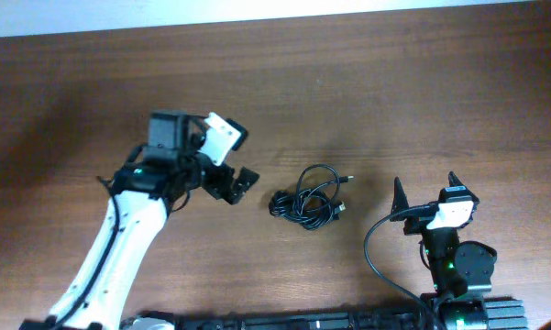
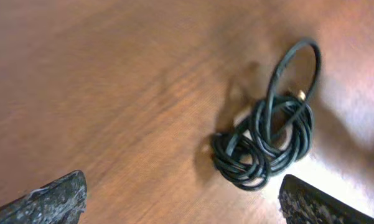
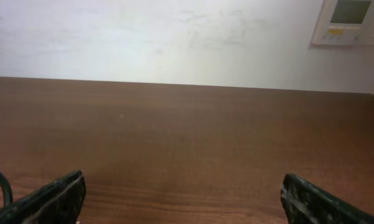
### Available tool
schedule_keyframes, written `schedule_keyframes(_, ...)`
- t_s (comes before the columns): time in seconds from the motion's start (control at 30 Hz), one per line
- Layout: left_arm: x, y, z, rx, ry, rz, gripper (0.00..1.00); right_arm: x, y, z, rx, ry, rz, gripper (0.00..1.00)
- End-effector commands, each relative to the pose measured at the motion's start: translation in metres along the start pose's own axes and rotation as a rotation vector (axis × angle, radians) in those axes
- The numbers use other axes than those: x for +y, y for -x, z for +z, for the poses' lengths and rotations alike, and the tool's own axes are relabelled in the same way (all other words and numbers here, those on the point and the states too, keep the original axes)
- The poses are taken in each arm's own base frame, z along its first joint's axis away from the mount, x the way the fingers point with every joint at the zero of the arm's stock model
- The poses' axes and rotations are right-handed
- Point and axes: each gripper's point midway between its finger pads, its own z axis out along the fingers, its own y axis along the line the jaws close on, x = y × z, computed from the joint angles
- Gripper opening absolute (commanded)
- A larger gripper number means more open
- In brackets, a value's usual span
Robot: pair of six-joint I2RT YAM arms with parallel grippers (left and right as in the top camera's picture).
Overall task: Untangle cables
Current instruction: 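Reach the left gripper forward and down onto the black cable bundle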
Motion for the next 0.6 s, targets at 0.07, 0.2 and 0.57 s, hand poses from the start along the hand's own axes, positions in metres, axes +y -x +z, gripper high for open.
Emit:
schedule_keyframes(0.07, -0.03, -0.009, 0.03, 0.096, -0.094, 0.122, 0.99, -0.001, -0.002, 0.0, 0.002, -0.01, 0.0, 0.99)
schedule_keyframes(0.2, -0.039, -0.027, 0.054, 0.202, -0.083, 0.163, 0.99, -0.001, -0.002, 0.0, 0.001, -0.01, 0.0, 0.99)
schedule_keyframes(0.57, -0.069, -0.072, 0.091, 0.396, -0.191, 0.175, 0.99, -0.001, -0.002, 0.0, 0.002, -0.01, 0.0, 0.99)
